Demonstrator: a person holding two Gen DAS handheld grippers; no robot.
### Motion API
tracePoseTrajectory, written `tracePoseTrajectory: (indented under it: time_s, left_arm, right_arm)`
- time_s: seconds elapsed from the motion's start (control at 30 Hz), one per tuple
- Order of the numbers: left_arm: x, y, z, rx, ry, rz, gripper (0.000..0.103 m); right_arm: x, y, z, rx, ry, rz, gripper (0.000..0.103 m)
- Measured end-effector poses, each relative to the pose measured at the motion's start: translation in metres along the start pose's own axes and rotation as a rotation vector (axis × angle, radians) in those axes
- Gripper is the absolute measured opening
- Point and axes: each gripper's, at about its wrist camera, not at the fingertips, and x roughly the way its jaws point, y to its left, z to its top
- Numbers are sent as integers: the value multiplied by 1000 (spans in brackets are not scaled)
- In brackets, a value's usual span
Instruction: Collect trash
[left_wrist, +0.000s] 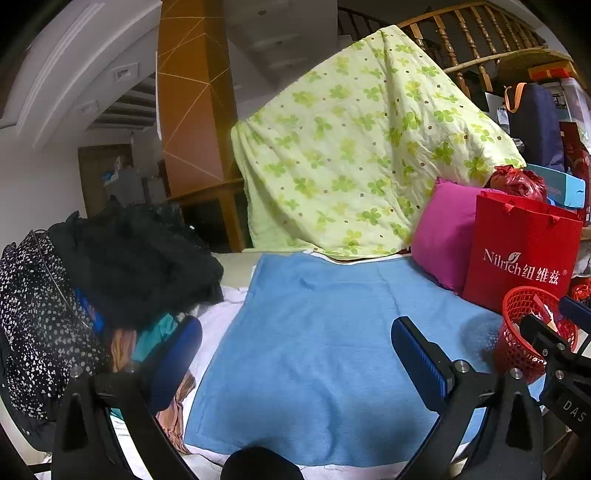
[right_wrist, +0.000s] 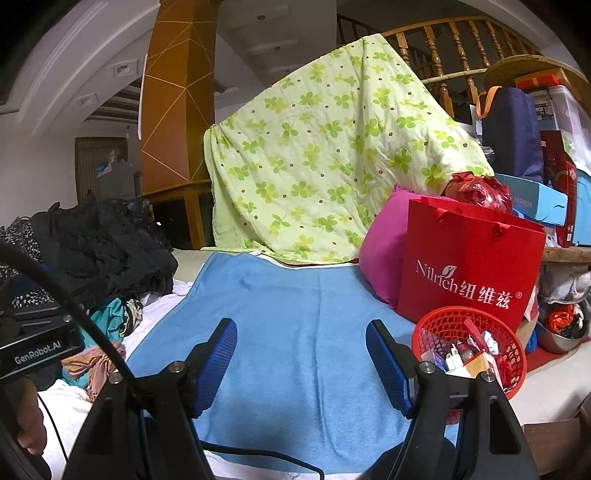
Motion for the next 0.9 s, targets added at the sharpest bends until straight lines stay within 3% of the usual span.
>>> tracePoseTrajectory:
  time_s: [0.9]
  left_arm:
    - [0,4,-6,-8,6,6,102]
  right_arm:
    - [0,0,-4,8,-5,0,76]
